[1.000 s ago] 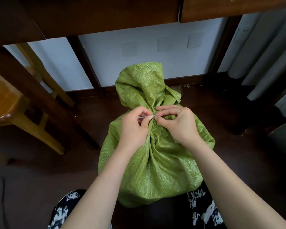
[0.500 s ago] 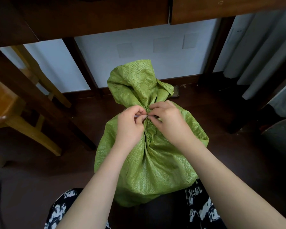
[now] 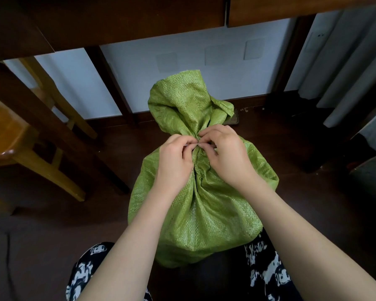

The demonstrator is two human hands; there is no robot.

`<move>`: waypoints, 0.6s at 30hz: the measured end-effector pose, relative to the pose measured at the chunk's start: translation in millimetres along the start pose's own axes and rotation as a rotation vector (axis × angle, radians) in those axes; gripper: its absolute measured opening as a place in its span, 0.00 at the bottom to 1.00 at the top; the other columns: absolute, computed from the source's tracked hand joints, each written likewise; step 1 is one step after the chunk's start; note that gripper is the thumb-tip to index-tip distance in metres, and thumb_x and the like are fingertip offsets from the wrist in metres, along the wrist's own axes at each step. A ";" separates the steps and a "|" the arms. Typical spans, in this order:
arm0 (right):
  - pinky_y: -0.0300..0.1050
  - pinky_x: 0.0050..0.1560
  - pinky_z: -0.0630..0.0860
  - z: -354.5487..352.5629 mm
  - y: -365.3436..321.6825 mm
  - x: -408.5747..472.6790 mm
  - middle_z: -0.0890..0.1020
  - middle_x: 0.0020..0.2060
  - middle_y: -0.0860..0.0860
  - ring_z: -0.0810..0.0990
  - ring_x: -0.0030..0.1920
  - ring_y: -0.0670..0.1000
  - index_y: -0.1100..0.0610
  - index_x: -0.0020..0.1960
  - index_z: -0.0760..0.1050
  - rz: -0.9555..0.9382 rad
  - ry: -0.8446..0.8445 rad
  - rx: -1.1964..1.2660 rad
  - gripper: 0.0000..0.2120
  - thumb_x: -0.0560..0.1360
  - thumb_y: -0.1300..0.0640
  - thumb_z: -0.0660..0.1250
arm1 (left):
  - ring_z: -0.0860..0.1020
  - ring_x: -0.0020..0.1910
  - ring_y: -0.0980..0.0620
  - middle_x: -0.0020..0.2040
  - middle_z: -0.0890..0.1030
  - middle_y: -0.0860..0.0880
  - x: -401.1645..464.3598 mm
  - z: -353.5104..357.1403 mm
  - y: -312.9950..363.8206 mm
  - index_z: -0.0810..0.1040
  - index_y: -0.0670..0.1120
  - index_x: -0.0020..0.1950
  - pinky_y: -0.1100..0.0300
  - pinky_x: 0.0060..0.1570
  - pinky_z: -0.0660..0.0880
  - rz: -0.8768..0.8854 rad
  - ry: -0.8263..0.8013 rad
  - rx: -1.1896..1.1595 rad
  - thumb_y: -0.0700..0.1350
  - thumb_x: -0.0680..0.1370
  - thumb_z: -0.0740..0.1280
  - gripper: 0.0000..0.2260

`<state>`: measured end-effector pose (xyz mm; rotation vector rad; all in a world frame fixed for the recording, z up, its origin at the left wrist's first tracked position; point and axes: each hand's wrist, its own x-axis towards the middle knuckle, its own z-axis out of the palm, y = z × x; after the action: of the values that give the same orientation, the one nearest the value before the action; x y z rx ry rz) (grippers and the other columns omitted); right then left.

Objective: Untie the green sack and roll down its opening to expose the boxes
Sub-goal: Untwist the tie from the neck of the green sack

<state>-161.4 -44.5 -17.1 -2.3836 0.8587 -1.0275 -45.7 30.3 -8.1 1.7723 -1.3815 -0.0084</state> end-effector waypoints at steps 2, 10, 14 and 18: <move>0.50 0.50 0.79 2.5 0.1 -0.9 0.83 0.49 0.51 0.78 0.51 0.53 0.60 0.44 0.81 0.037 0.020 0.053 0.03 0.73 0.62 0.69 | 0.80 0.40 0.51 0.42 0.82 0.46 -0.4 0.7 0.4 0.83 0.41 0.46 0.60 0.45 0.77 -0.044 0.031 -0.026 0.35 0.75 0.68 0.05; 0.43 0.48 0.81 4.8 -1.4 -2.9 0.82 0.49 0.51 0.80 0.52 0.47 0.61 0.44 0.80 0.199 0.051 0.301 0.01 0.73 0.64 0.69 | 0.78 0.35 0.59 0.36 0.81 0.54 0.6 -0.3 5.8 0.80 0.47 0.41 0.72 0.37 0.73 -0.377 0.030 -0.303 0.36 0.76 0.67 0.08; 0.33 0.45 0.78 0.7 -0.1 -1.6 0.80 0.48 0.47 0.78 0.50 0.42 0.59 0.44 0.81 0.324 -0.012 0.380 0.02 0.73 0.64 0.70 | 0.76 0.33 0.63 0.36 0.81 0.53 -0.3 0.6 8.3 0.81 0.47 0.42 0.74 0.36 0.72 -0.450 0.016 -0.325 0.37 0.76 0.67 0.07; 0.49 0.46 0.80 -5.0 3.8 0.0 0.81 0.47 0.50 0.79 0.47 0.50 0.56 0.48 0.81 0.133 -0.109 0.116 0.05 0.73 0.57 0.71 | 0.80 0.42 0.56 0.40 0.82 0.52 -2.2 5.5 6.8 0.81 0.46 0.44 0.66 0.44 0.76 -0.360 -0.008 -0.200 0.36 0.76 0.67 0.06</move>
<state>-166.6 -47.8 -16.0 -2.2310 0.8796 -0.8635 -54.5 28.7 -8.4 1.8258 -1.0124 -0.3359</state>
